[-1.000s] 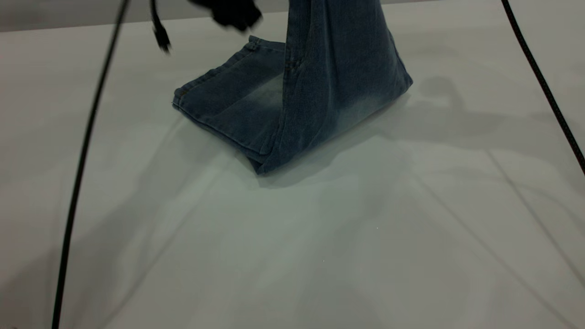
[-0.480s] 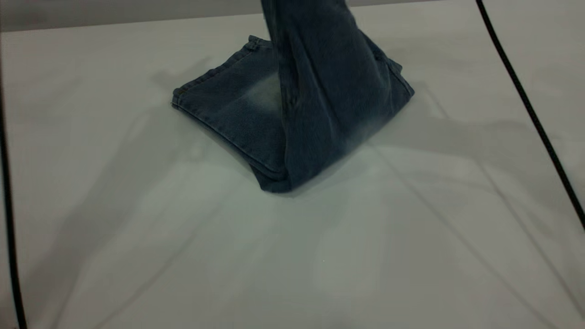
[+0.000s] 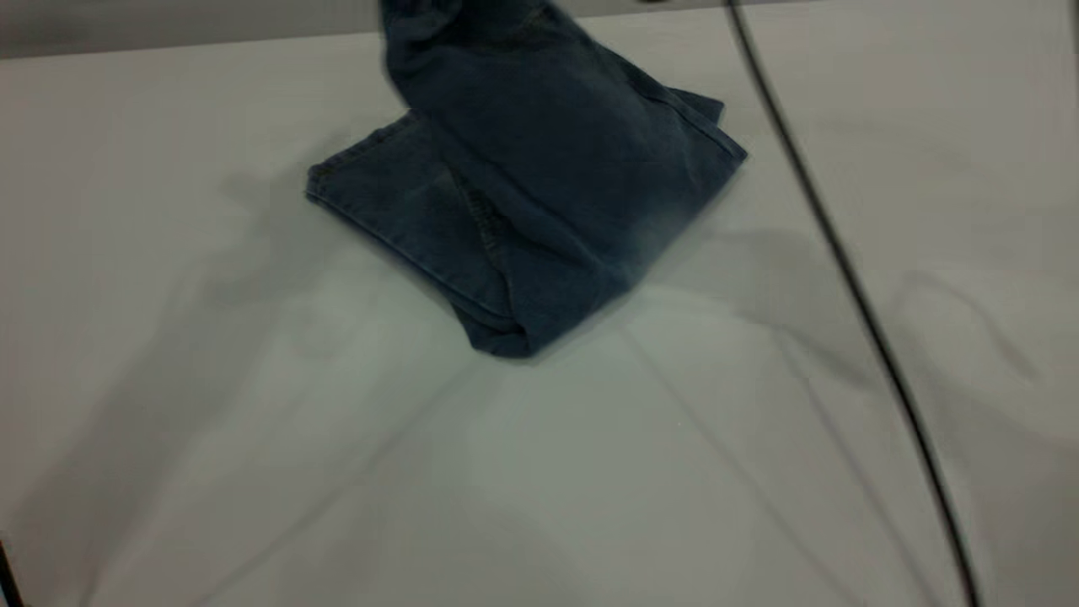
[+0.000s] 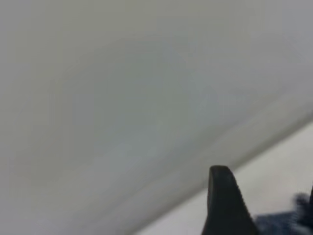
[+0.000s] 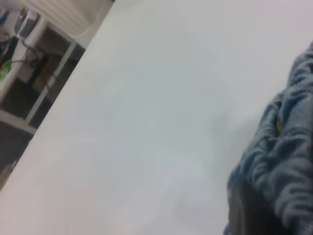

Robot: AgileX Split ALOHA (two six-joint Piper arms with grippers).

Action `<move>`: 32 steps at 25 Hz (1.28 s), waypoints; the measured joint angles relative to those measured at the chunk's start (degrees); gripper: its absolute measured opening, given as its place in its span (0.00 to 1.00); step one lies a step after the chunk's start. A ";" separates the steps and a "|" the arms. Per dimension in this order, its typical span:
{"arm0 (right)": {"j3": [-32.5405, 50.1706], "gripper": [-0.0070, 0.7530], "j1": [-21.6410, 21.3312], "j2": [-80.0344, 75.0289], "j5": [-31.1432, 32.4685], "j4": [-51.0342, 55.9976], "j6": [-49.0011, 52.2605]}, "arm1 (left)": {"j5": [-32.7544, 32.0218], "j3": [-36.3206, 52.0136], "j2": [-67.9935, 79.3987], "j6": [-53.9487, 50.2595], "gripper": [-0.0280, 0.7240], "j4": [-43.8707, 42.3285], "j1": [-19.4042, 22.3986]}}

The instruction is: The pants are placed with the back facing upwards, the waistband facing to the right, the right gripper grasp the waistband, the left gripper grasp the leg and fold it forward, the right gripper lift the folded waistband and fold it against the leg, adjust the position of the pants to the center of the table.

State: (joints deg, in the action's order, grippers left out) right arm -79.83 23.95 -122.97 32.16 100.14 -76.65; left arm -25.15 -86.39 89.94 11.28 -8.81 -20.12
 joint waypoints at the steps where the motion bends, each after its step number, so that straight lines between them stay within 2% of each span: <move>1: -1.61 0.16 0.75 -1.36 -0.54 0.00 0.00 | 0.13 0.00 0.03 0.06 0.54 1.26 0.00; 5: -7.44 0.16 2.37 -6.81 -1.27 -0.07 0.47 | 0.86 0.00 -0.02 1.80 0.54 5.01 -0.63; 10: -11.54 0.19 2.37 -11.95 -0.35 -0.13 1.55 | 0.58 0.00 -0.02 2.23 0.54 4.69 -2.82; 13: -11.56 0.32 2.37 -12.69 1.01 -0.27 1.55 | 0.51 0.00 -0.02 2.23 0.54 4.50 -4.07; 18: -11.56 0.63 2.37 -11.89 7.38 -0.31 1.55 | 0.75 0.00 0.18 2.62 0.54 4.50 -5.84; 21: -11.56 0.72 2.42 -11.09 13.20 -0.30 2.52 | 0.75 0.00 0.18 3.25 0.54 4.66 -6.68; 24: -11.56 0.74 3.16 -10.54 17.91 -0.44 4.79 | 0.97 0.00 0.18 3.25 0.54 4.69 -8.09; 28: -11.51 0.72 4.22 -10.26 17.48 -0.37 11.33 | 0.92 0.00 0.18 3.25 0.54 4.69 -10.85; 32: -12.09 0.68 7.21 -7.21 16.54 -1.80 15.66 | 0.96 0.00 0.18 3.53 0.54 4.31 -12.69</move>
State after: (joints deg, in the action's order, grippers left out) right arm -91.93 31.16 -130.18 48.70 98.34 -60.99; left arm -24.19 -86.39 90.12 14.81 -4.49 -32.81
